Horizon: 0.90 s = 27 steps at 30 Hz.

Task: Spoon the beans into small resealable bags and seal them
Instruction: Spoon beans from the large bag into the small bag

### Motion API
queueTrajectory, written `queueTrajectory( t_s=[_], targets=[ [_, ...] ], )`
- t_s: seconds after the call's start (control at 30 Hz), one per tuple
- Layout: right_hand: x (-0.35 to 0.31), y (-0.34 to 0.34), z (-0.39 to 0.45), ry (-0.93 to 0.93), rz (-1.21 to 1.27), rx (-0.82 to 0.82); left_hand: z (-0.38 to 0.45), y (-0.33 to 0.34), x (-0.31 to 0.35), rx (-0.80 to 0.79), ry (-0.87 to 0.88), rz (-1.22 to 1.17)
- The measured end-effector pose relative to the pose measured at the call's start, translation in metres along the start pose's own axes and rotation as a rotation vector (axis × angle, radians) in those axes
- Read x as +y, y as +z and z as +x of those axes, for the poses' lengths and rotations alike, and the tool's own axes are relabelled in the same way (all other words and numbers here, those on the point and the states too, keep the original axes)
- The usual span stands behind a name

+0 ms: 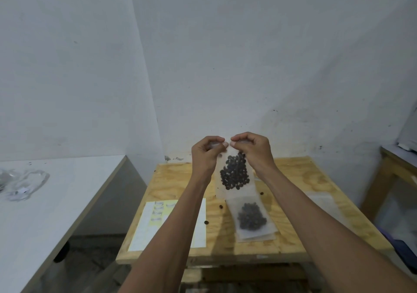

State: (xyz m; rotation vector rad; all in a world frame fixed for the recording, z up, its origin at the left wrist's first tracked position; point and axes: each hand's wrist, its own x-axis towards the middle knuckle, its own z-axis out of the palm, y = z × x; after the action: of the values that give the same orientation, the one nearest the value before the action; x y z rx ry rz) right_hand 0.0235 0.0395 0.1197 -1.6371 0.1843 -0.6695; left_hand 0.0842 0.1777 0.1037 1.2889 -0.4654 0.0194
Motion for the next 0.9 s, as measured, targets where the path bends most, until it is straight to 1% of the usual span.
queueTrajectory(
  t_s=[0.17,0.37,0.47,0.6,0.73,0.83,0.9],
  targets=[
    [0.001,-0.001,-0.001,0.052,0.019,0.009,0.000,-0.001,-0.001,0.011,-0.019,-0.010],
    [0.003,-0.019,0.003,0.118,-0.019,-0.122,0.008,-0.015,-0.004,-0.084,-0.039,0.060],
    [0.008,-0.022,0.002,0.144,-0.032,-0.129,0.007,-0.017,-0.010,-0.120,-0.054,0.091],
    [0.015,-0.023,-0.001,0.190,0.022,-0.126,0.006,-0.017,-0.016,-0.152,-0.131,0.078],
    [0.022,-0.027,-0.002,0.201,0.025,-0.132,0.005,-0.019,-0.018,-0.184,-0.211,0.044],
    [0.026,-0.029,-0.005,0.190,-0.001,-0.129,0.003,-0.015,-0.024,-0.143,-0.252,0.040],
    [0.030,-0.031,-0.009,0.191,-0.091,-0.174,0.001,-0.013,-0.032,-0.097,-0.279,0.055]
  ],
)
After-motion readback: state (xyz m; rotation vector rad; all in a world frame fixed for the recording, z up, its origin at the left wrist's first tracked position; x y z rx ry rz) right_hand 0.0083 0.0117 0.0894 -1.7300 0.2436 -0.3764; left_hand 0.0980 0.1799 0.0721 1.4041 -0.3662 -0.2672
